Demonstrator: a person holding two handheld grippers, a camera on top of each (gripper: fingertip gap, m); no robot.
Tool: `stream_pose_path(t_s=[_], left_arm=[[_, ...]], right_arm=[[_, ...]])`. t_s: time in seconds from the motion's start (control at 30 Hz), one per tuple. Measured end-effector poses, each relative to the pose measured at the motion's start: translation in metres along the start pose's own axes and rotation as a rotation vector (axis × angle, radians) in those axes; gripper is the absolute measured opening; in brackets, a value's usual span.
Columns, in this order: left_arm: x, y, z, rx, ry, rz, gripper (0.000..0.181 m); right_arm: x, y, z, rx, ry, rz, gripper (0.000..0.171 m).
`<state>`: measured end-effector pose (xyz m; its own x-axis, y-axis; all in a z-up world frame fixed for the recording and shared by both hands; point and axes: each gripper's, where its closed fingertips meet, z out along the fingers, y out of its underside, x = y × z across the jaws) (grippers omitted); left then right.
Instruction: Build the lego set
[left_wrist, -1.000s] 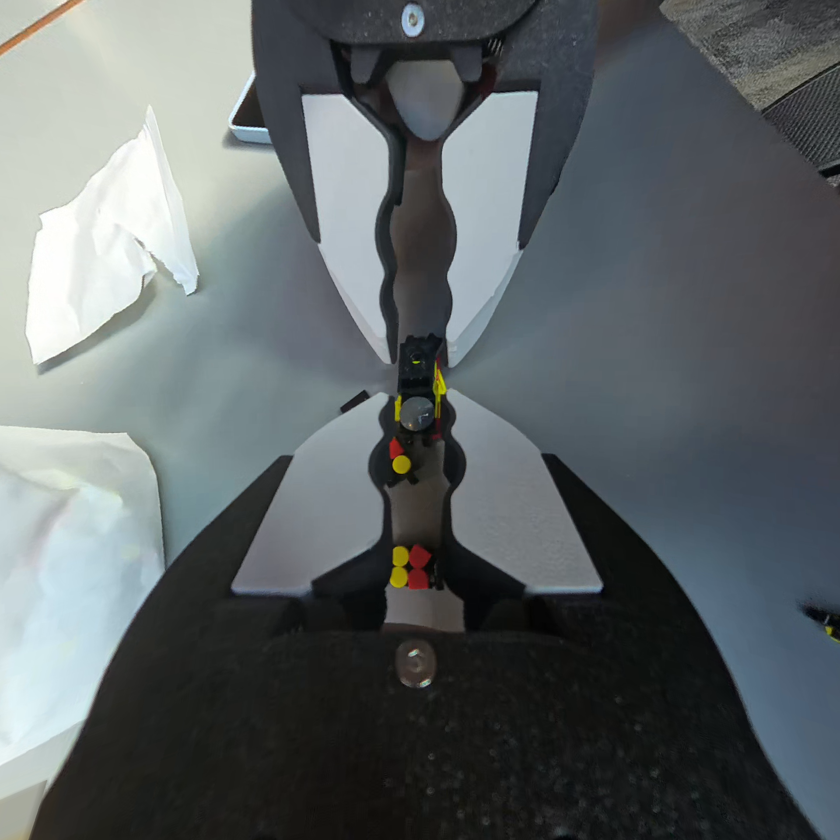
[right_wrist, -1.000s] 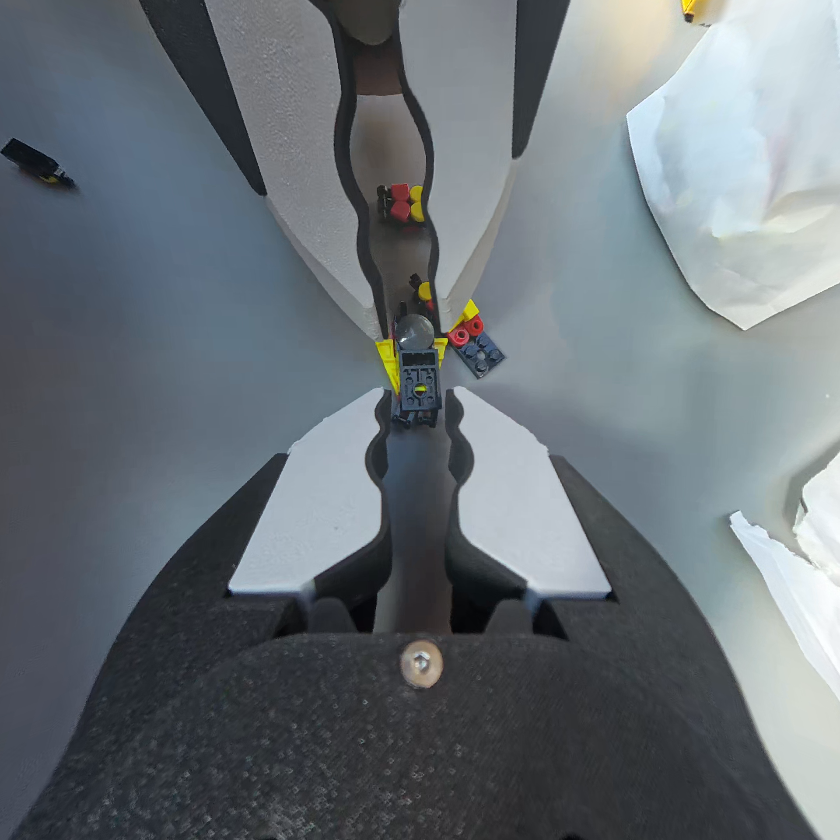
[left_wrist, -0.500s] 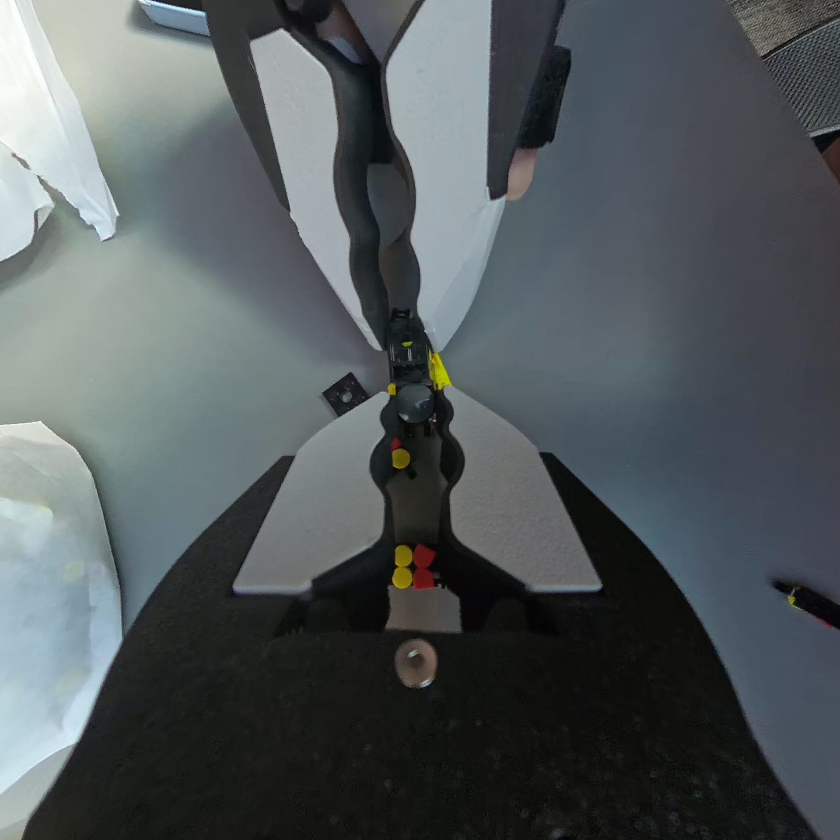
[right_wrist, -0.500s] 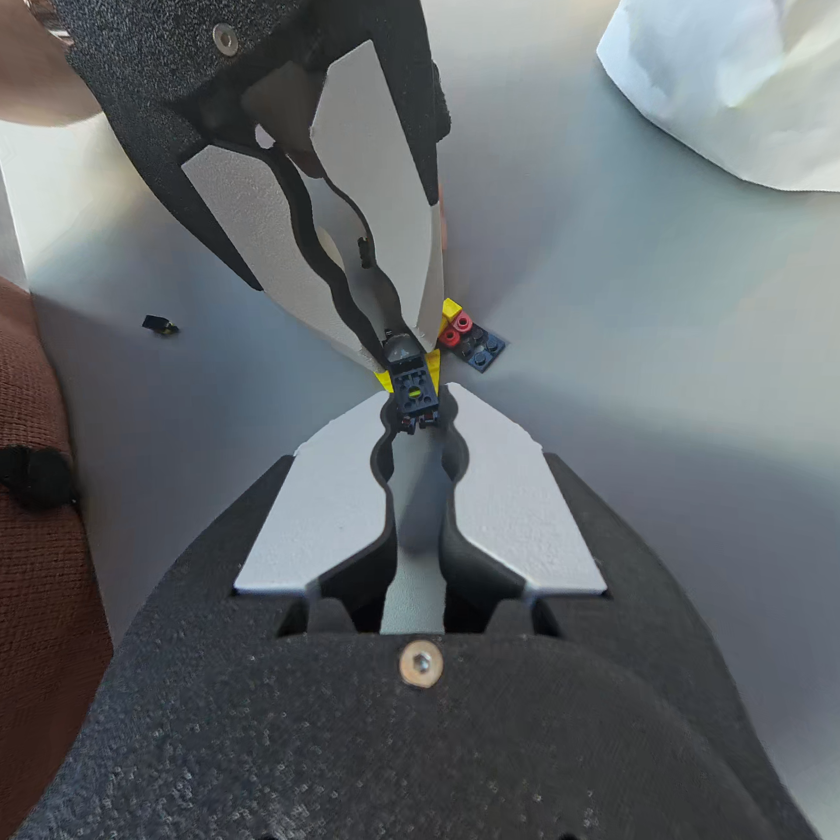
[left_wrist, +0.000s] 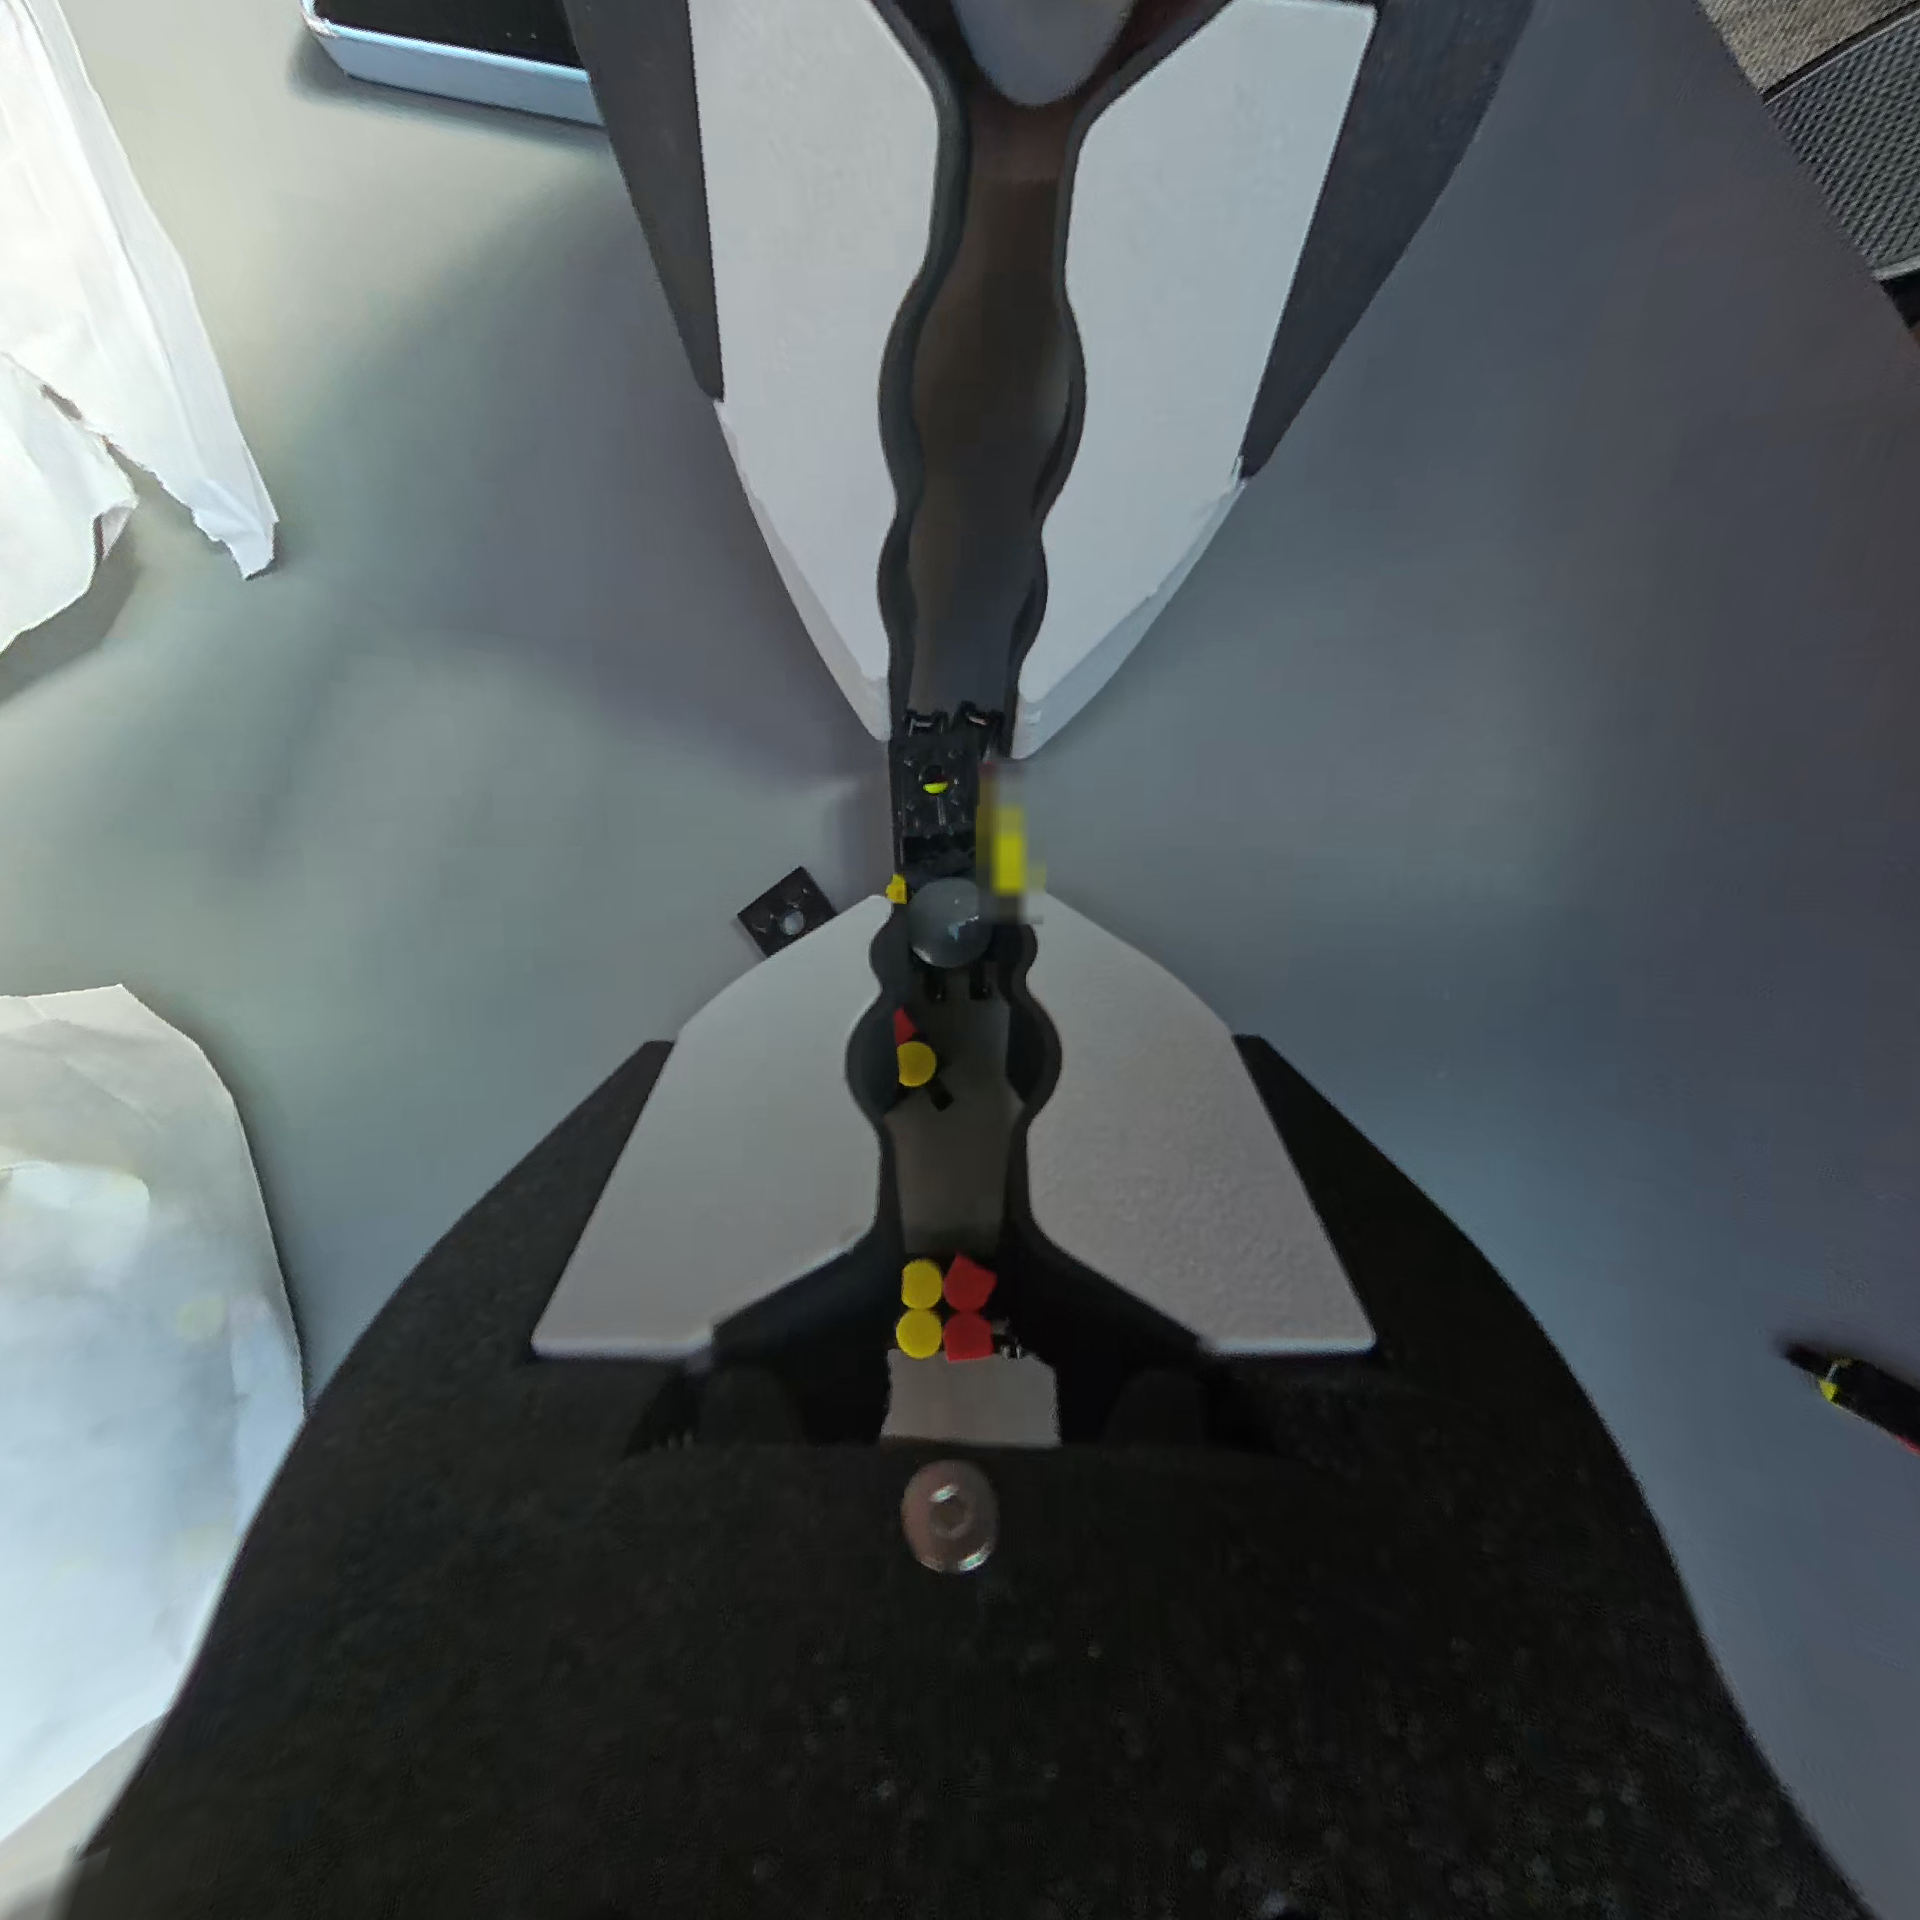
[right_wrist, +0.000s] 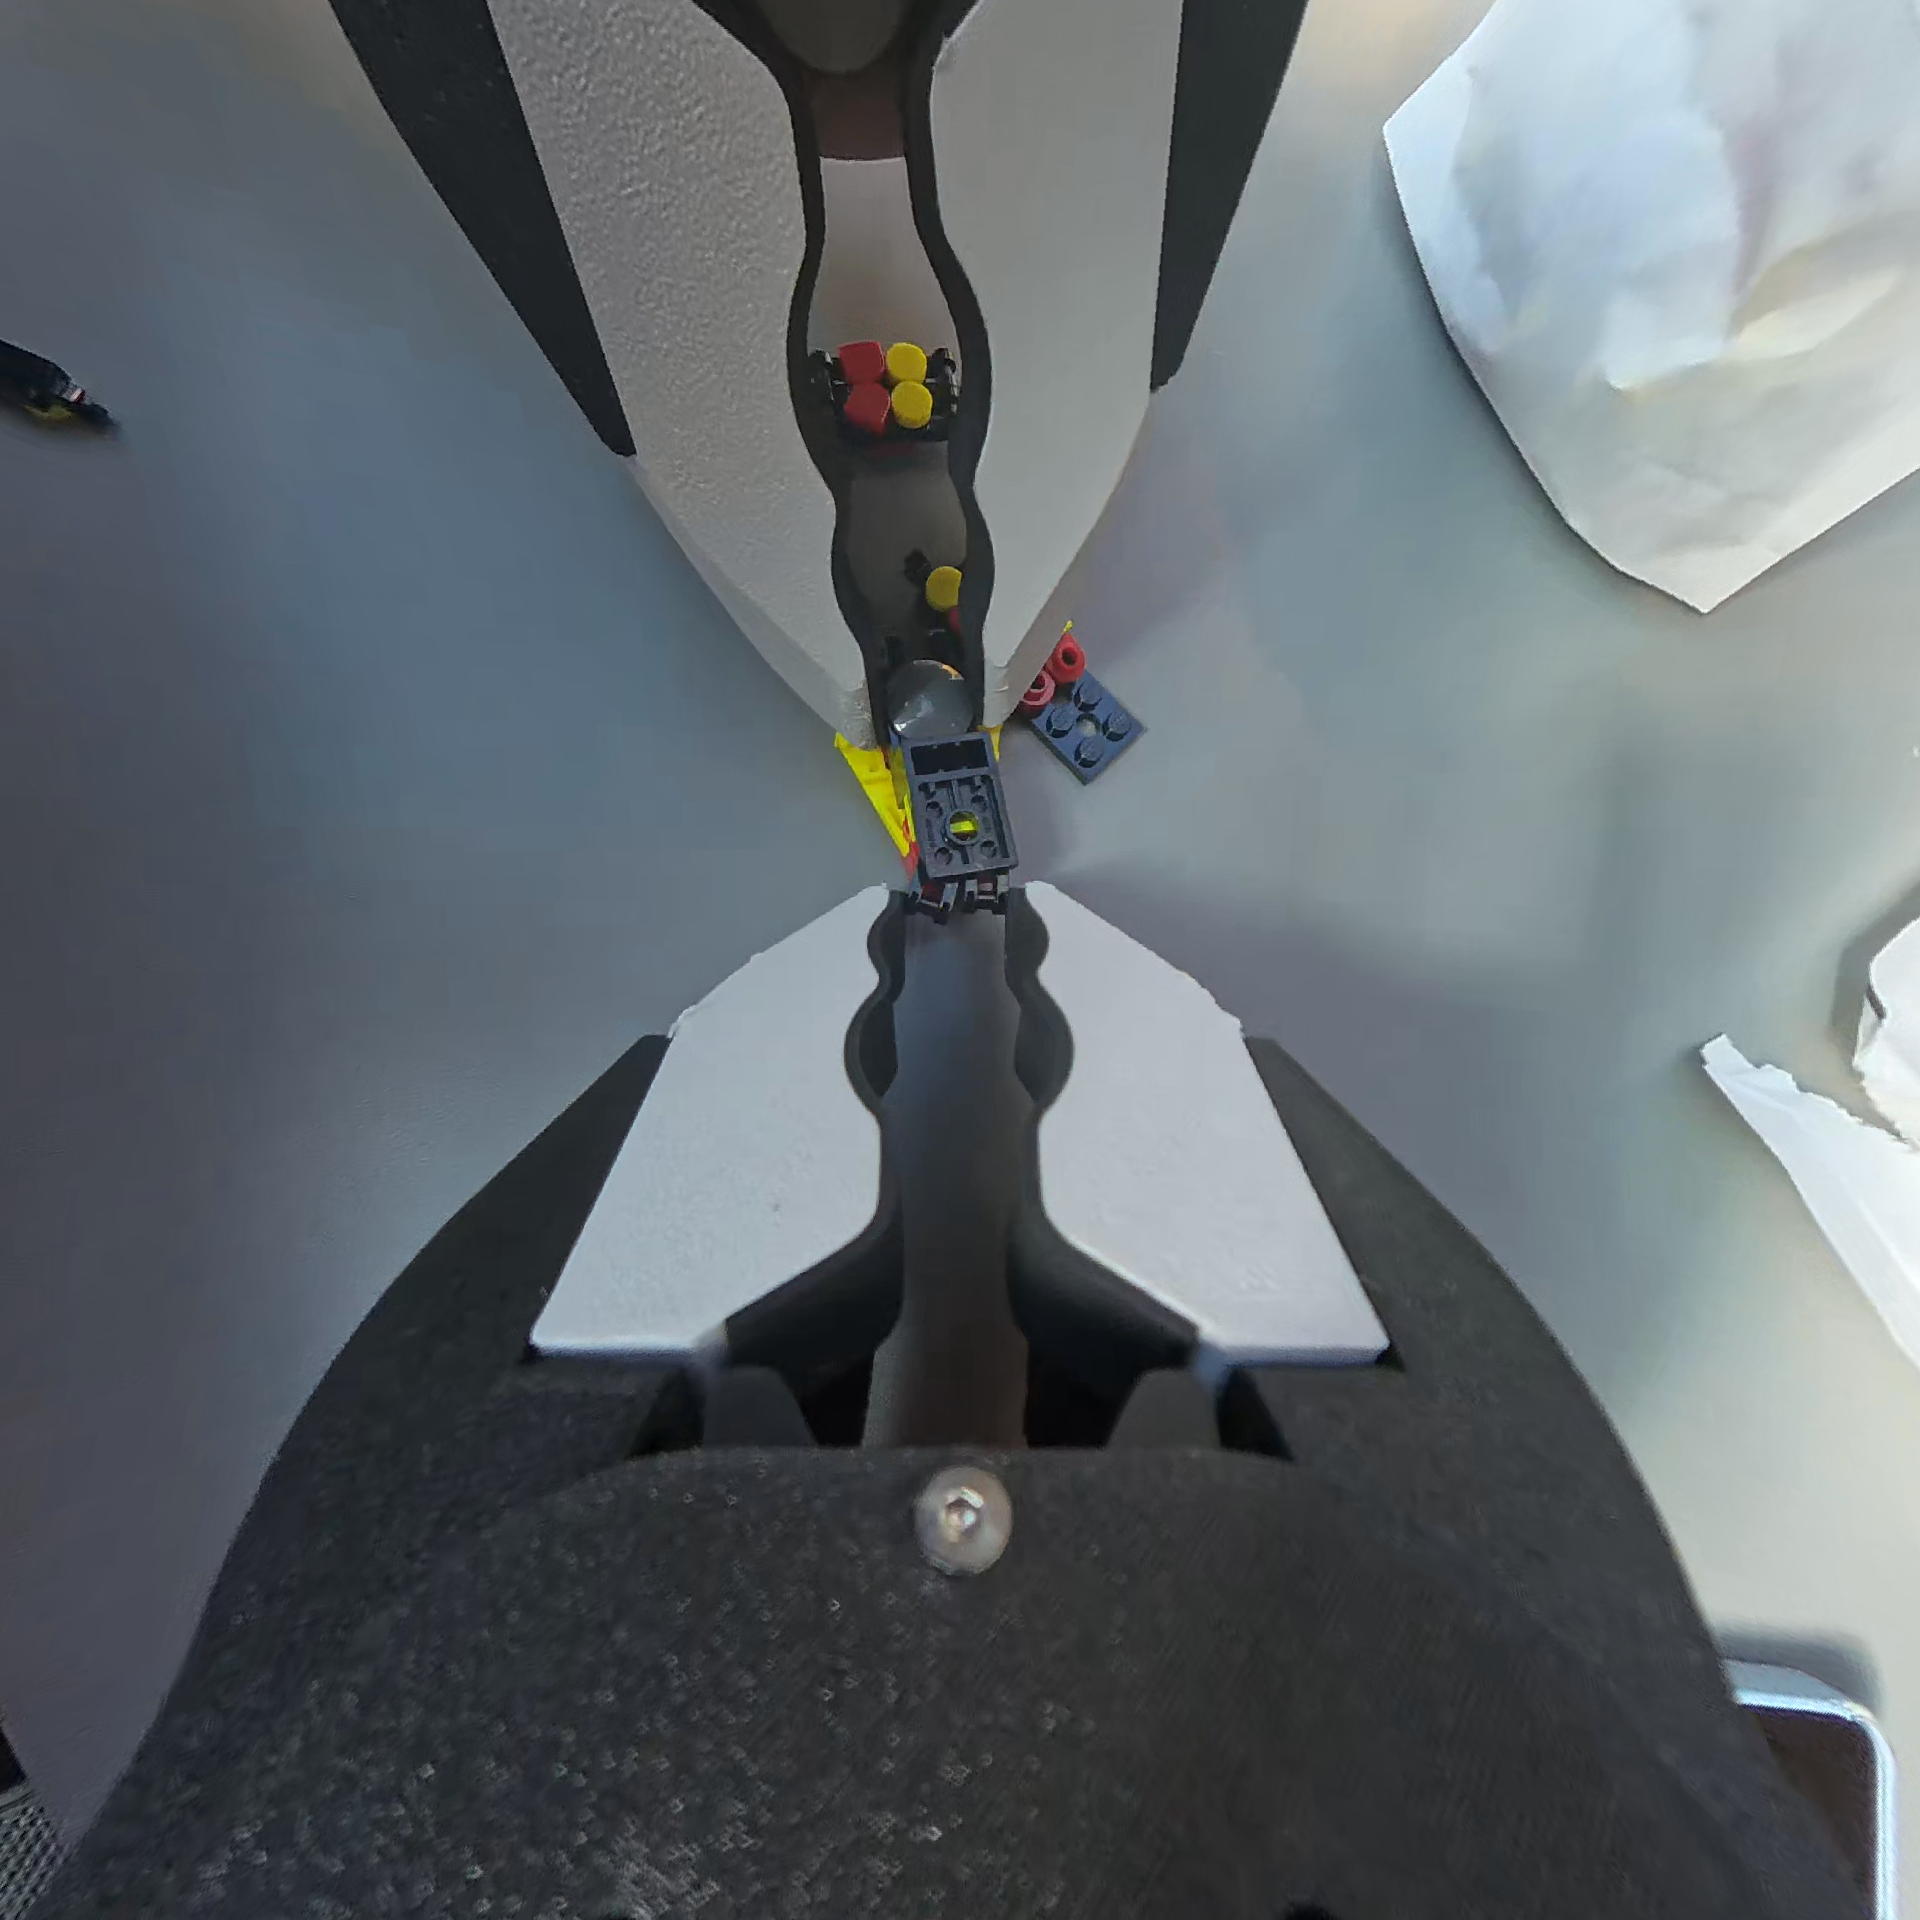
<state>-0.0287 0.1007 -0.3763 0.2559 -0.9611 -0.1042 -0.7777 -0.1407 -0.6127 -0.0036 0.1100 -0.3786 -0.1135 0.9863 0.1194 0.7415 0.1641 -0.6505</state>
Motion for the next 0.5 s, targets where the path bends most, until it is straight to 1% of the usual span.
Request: stream_pose_path(t_s=[0.1, 0.17, 0.23, 0.27, 0.3, 0.33, 0.43, 0.5], left_arm=[[0.001, -0.003, -0.009, 0.048, -0.035, -0.023, 0.016], [-0.001, -0.004, -0.03, 0.131, -0.06, -0.095, 0.016], [-0.003, 0.004, -0.049, 0.173, -0.083, -0.146, 0.016], [0.005, 0.006, -0.055, 0.19, -0.038, -0.17, 0.014], [0.015, 0.008, -0.059, 0.209, 0.018, -0.191, 0.008], [0.022, 0.009, -0.061, 0.217, 0.032, -0.2, 0.001], [0.032, 0.026, -0.059, 0.129, -0.009, -0.18, 0.0], [0.032, 0.033, -0.062, 0.107, -0.053, -0.184, 0.005]], right_arm=[[-0.001, 0.003, -0.002, -0.039, -0.007, 0.001, 0.019], [-0.003, 0.007, -0.007, -0.054, -0.031, 0.002, 0.022], [-0.005, 0.009, -0.014, -0.063, -0.064, 0.016, 0.026], [-0.003, 0.009, -0.017, -0.06, -0.065, -0.006, 0.026], [0.002, 0.007, -0.019, -0.046, -0.052, -0.022, 0.025], [0.01, 0.002, -0.02, -0.019, -0.033, -0.021, 0.025], [0.019, -0.016, -0.014, 0.042, -0.019, 0.003, 0.024], [0.025, -0.02, -0.004, 0.038, 0.019, -0.024, 0.024]])
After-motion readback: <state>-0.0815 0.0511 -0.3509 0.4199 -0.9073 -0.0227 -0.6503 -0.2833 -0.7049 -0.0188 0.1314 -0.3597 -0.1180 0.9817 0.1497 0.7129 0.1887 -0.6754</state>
